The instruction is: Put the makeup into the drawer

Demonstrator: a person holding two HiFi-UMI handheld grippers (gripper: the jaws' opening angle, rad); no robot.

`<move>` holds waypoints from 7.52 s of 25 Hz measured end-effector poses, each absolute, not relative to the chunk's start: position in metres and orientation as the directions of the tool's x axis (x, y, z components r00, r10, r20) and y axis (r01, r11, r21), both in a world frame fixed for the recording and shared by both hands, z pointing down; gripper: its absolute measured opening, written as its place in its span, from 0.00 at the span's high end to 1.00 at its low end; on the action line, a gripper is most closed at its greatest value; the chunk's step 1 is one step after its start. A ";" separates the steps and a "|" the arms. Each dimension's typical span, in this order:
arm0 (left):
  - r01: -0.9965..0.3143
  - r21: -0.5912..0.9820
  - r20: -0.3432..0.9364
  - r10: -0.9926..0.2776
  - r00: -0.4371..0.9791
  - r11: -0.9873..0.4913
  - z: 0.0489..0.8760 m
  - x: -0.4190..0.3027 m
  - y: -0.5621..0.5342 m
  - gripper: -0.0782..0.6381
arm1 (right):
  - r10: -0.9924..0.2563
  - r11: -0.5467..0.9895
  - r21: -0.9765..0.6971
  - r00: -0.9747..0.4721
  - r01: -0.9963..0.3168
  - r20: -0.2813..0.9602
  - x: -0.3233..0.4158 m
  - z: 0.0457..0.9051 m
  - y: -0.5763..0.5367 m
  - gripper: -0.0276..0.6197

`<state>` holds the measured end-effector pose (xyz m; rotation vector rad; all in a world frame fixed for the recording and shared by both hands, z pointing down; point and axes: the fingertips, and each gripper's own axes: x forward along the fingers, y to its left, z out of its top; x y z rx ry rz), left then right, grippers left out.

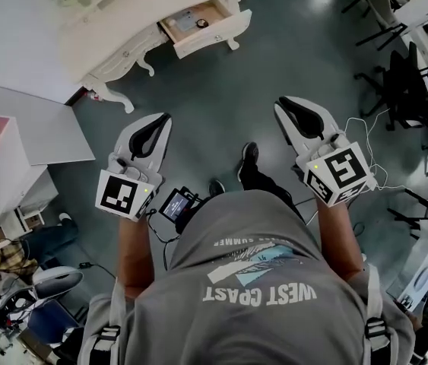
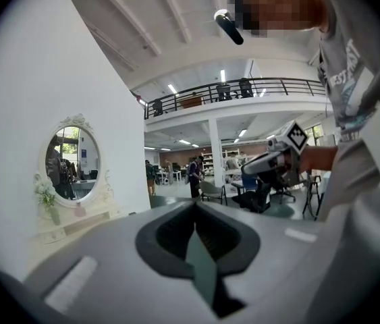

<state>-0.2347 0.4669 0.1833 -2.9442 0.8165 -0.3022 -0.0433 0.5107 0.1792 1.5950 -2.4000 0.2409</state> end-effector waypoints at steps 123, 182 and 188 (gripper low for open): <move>-0.649 0.006 0.601 -0.516 0.611 -0.761 0.488 0.063 -0.320 0.64 | -0.664 0.371 -0.247 -0.442 -0.895 0.603 0.274 0.407 -0.152 0.95; -0.680 -0.020 0.672 -0.514 0.534 -0.733 0.486 -0.002 -0.307 0.35 | -0.619 0.446 -0.230 -0.483 -0.865 0.619 0.206 0.413 -0.154 0.95; -0.684 -0.015 0.675 -0.512 0.531 -0.729 0.478 -0.036 -0.278 0.35 | -0.603 0.494 -0.221 -0.515 -0.841 0.610 0.171 0.403 -0.154 0.95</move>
